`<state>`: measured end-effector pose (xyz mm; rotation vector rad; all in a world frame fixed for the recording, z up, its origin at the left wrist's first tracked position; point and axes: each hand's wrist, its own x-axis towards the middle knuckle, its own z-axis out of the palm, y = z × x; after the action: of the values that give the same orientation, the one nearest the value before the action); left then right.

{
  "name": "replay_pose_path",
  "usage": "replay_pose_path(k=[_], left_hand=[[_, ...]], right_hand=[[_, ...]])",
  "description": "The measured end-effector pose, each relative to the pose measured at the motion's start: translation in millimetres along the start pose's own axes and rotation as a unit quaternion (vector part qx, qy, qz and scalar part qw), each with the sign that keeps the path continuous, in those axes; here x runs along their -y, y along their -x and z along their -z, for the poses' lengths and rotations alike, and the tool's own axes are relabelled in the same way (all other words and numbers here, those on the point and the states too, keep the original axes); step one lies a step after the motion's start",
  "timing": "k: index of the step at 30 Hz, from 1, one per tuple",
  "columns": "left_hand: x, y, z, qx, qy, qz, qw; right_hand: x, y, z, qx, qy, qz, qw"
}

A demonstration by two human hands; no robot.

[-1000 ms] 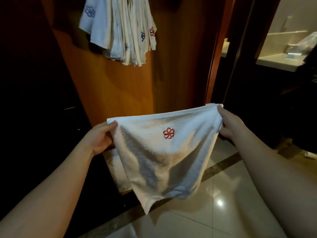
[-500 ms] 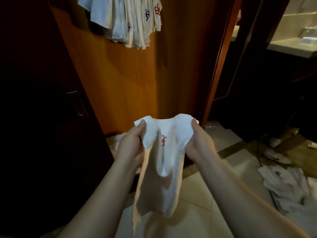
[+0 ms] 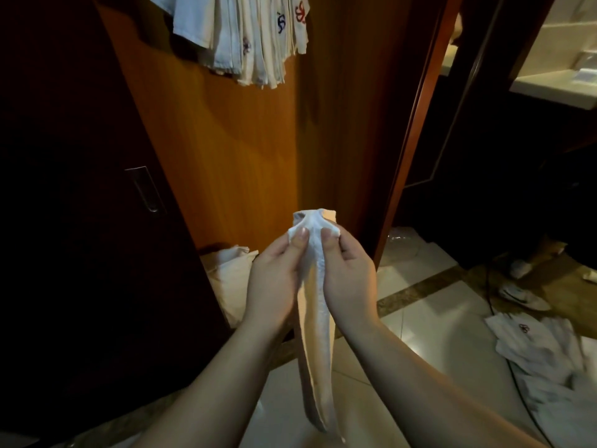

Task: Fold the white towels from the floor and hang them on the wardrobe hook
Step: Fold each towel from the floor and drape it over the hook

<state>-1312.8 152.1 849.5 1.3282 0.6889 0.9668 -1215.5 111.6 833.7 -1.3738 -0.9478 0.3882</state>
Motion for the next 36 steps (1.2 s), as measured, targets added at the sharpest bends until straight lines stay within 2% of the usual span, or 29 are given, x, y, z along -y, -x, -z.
replay_pose_path(k=[3, 6, 9, 16, 18, 20, 22, 23, 26, 31, 33, 36], left_hand=[[-2.2, -0.3, -3.8, 0.013, -0.039, -0.003, 0.999], [-7.0, -4.2, -0.1, 0.066, -0.031, 0.021, 0.997], [-12.1, -6.6, 1.2, 0.088, -0.018, 0.006, 0.996], [-11.9, -16.8, -1.7, 0.144, -0.091, -0.008, 0.985], [-13.9, -21.1, 1.0, 0.122, -0.093, -0.026, 0.988], [-18.5, -28.0, 4.4, 0.042, -0.136, -0.099, 0.985], [-24.4, -38.7, 9.6, -0.016, -0.238, -0.176, 0.955], [-26.9, -44.8, 12.5, -0.003, -0.277, -0.190, 0.942], [-36.9, -57.4, 16.6, 0.077, -0.313, -0.116, 0.939], [-41.1, -69.2, 32.3, 0.151, -0.520, -0.092, 0.836], [-43.4, -70.3, 40.1, 0.166, -0.563, -0.159, 0.794], [-57.7, -71.3, 50.1, 0.147, -0.568, -0.316, 0.745]], right_hand=[[3.3, -1.0, 3.7, 0.021, 0.007, 0.013, 1.000], [5.0, -6.1, 12.7, 0.077, 0.003, 0.023, 0.997], [4.0, -8.8, 20.6, 0.122, 0.014, 0.040, 0.992], [7.3, -25.5, 35.0, 0.073, -0.012, 0.057, 0.996], [9.9, -35.0, 41.0, 0.074, -0.018, 0.039, 0.996], [11.9, -46.4, 47.8, 0.072, -0.021, 0.027, 0.997], [15.2, -57.5, 54.4, 0.077, -0.030, 0.021, 0.996], [16.8, -62.4, 57.4, 0.086, -0.035, 0.020, 0.995], [19.1, -73.7, 66.1, 0.109, -0.033, 0.020, 0.993], [21.1, -89.2, 91.3, 0.075, -0.034, 0.014, 0.997], [19.2, -94.5, 103.7, 0.069, -0.008, 0.018, 0.997], [12.6, -99.8, 119.6, 0.072, 0.010, 0.014, 0.997]])
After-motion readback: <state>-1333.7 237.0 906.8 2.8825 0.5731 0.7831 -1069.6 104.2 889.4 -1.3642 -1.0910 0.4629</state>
